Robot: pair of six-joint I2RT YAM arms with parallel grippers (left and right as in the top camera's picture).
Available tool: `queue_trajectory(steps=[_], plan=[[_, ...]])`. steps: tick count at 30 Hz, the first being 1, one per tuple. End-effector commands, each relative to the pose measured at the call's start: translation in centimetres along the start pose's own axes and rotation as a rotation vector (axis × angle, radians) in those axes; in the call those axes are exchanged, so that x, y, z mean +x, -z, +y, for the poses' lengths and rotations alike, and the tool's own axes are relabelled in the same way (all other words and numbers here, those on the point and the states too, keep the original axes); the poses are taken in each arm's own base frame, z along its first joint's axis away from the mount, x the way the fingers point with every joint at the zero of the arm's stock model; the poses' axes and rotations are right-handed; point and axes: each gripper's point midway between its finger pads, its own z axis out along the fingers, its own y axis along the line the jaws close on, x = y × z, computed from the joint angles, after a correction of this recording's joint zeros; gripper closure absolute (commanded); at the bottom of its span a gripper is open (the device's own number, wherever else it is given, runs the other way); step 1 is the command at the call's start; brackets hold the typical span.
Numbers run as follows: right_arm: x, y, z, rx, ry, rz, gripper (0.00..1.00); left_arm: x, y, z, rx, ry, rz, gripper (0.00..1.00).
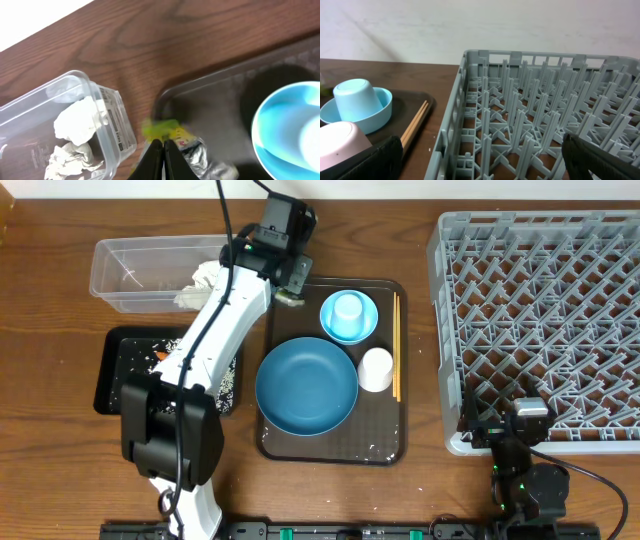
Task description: Sort waste into correct bins and load items into the dishwasher rack
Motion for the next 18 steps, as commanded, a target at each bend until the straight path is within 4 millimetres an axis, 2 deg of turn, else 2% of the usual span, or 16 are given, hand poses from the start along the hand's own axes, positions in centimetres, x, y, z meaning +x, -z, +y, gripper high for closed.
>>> queue_trajectory(steps=[1, 6, 8, 9, 10, 11, 13, 18], plan=[[0.2, 0.0, -0.3, 0.014, -0.015, 0.005, 0.01, -0.7, 0.6, 2.2, -0.03, 0.112, -0.034, 0.94], [0.2, 0.0, -0.3, 0.014, -0.015, 0.005, 0.01, -0.7, 0.9, 5.5, -0.063, 0.246, -0.059, 0.94], [0.2, 0.0, -0.3, 0.014, -0.015, 0.005, 0.01, -0.4, 0.8, 5.8, -0.039, 0.259, -0.051, 0.94], [0.2, 0.0, -0.3, 0.014, -0.015, 0.005, 0.01, -0.2, 0.7, 5.7, -0.019, 0.263, -0.044, 0.93], [0.2, 0.0, -0.3, 0.014, -0.015, 0.005, 0.01, 0.1, 0.6, 5.3, 0.009, 0.264, -0.033, 0.85], [0.2, 0.0, -0.3, 0.014, -0.015, 0.005, 0.01, 0.4, 0.6, 4.9, 0.034, 0.263, -0.019, 0.72], [0.2, 0.0, -0.3, 0.014, -0.015, 0.005, 0.01, 1.0, 0.4, 4.0, 0.073, 0.257, 0.01, 0.57], [0.2, 0.0, -0.3, 0.014, -0.015, 0.005, 0.01, 3.6, -0.2, 0.7, 0.184, 0.251, 0.134, 0.54]])
